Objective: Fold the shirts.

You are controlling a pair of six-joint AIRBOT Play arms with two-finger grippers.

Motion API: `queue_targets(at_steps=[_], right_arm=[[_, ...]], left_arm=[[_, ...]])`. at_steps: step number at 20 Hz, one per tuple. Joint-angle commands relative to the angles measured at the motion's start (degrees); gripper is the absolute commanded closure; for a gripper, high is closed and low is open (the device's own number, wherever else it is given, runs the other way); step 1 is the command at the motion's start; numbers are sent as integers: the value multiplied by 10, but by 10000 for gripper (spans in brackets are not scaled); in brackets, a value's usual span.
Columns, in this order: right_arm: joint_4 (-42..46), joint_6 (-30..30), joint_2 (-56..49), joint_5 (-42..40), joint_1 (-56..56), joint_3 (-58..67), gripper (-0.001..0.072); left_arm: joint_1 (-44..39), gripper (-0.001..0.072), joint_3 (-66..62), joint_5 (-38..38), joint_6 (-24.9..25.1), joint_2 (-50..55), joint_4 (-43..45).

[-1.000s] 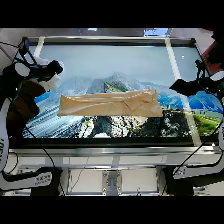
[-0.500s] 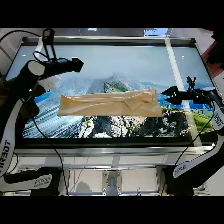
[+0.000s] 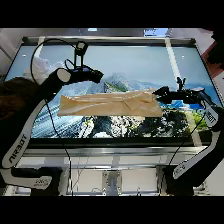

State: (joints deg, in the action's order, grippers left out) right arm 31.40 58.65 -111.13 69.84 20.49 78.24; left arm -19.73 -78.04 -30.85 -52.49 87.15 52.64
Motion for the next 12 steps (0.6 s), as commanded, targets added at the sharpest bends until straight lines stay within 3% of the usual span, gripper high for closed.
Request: queue_targets(at_steps=[1, 3, 5, 6, 7, 8, 12], right_arm=[[16, -1, -3, 35, -32, 0, 98], [22, 1, -3, 64, -44, 0, 107], [25, 3, -3, 81, -55, 0, 140], [24, 3, -3, 85, -60, 0, 257], [18, 2, -3, 96, -65, 1, 442], [5, -7, -2, 112, -66, 4, 653], [-31, -10, 23, 162, -65, 41, 682]], left_arm=[[-11, 280, 0, -20, 0, 22, -2], [-11, 311, 0, -20, 0, 23, -2], [-11, 426, 0, -20, 0, 27, -2], [-11, 533, 0, -20, 0, 30, -2], [-11, 695, 0, -21, -1, 35, -5], [-11, 693, 0, -20, -7, 40, -8], [-14, 695, 0, -65, -70, 68, -21]])
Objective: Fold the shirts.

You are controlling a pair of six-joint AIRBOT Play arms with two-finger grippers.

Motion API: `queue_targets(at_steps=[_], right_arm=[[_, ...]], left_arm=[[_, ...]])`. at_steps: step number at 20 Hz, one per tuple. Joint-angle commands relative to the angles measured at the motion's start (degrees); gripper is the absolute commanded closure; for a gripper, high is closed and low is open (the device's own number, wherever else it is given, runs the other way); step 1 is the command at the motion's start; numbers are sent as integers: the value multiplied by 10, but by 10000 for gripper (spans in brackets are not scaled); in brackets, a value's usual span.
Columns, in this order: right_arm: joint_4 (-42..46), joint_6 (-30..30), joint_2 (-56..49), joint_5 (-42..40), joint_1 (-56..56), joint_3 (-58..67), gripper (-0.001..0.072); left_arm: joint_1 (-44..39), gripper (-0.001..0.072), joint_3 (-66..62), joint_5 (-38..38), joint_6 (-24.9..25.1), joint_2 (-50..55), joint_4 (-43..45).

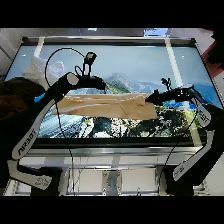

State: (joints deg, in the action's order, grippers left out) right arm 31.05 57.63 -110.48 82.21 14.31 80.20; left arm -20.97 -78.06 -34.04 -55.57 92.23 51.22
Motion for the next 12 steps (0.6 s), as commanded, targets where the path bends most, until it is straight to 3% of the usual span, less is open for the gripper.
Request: queue_targets(at_steps=[1, 4, 6, 12], right_arm=[[-26, 9, 31, 40, -3, 32, 682], [-19, 53, 77, 54, -3, 69, 682], [-12, 84, 98, 65, -6, 99, 683], [3, 157, 120, 70, -56, 196, 683]], left_arm=[[-3, 695, 0, -56, -57, 28, -5], [-12, 695, 0, -117, -150, 66, 17], [-27, 695, 0, -135, -154, 84, 16], [-69, 695, -5, -91, -154, 97, 19]])
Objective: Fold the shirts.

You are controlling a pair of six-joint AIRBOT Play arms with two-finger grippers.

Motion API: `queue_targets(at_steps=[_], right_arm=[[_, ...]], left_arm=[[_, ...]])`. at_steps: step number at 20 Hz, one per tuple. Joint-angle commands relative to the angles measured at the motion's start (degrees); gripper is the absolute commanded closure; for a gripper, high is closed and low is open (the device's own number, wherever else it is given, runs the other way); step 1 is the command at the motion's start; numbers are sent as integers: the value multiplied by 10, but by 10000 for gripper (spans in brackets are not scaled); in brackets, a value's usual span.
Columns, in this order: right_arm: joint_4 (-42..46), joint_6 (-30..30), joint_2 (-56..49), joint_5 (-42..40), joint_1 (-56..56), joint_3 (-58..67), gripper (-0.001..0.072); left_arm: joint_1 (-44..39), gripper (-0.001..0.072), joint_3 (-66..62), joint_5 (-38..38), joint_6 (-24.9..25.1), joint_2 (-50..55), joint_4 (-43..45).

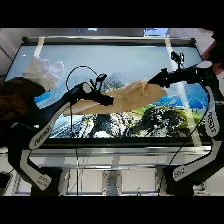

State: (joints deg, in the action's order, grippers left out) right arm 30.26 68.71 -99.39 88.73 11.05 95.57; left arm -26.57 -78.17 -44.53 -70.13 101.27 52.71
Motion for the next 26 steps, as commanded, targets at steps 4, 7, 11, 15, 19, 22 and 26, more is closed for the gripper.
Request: queue_targets(at_steps=[4, 7, 11, 15, 19, 22, 26], right_arm=[[25, 101, 9, -6, -92, 96, 684], [27, 136, 9, -82, -170, 131, 685], [69, 175, -10, -223, -300, 134, 686], [68, 184, -78, -396, -436, 134, 680], [56, 185, -116, -526, -498, 134, 79], [52, 185, -107, -518, -470, 134, 79], [56, 185, -88, -415, -378, 134, 80]], left_arm=[[16, 694, -92, -55, -40, -14, 123], [50, 694, -172, -125, -81, -55, 266], [96, 693, -203, -172, -125, -123, 388], [126, 693, -203, -236, -131, -151, 388], [127, 693, -203, -273, -129, -151, 388], [127, 693, -203, -274, -129, -151, 387], [127, 693, -203, -273, -129, -151, 386]])
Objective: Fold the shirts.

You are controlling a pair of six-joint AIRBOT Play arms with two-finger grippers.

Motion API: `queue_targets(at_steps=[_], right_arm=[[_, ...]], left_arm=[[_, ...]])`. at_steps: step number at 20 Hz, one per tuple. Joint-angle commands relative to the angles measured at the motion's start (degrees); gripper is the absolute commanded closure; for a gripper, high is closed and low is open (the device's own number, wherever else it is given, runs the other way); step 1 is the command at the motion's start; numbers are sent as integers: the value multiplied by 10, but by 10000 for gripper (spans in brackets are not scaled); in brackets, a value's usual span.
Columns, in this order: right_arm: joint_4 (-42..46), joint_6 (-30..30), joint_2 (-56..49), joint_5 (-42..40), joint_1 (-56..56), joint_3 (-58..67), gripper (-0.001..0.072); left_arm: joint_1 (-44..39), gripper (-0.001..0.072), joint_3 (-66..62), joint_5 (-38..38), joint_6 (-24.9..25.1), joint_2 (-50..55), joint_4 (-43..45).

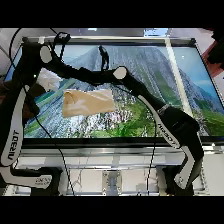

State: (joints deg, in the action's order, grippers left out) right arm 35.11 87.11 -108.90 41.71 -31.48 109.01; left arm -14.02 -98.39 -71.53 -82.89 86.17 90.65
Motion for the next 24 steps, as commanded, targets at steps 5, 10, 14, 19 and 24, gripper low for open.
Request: queue_targets(at_steps=[5, 10, 14, 19, 24], right_arm=[[175, 62, 7, 186, 146, 0, 81], [251, 87, -18, 226, 168, -7, 81], [174, 41, -88, 269, 169, -23, 80], [17, 0, -157, 266, 167, -23, 90], [-17, -2, -172, 275, 142, -22, 108]], left_arm=[[1, 693, -1, 11, -21, 0, 33], [20, 693, -1, 38, -64, 0, 83], [45, 692, -1, 19, -65, 0, 84], [54, 693, -1, 16, -64, 0, 88], [54, 692, -1, 16, -64, 0, 86]])
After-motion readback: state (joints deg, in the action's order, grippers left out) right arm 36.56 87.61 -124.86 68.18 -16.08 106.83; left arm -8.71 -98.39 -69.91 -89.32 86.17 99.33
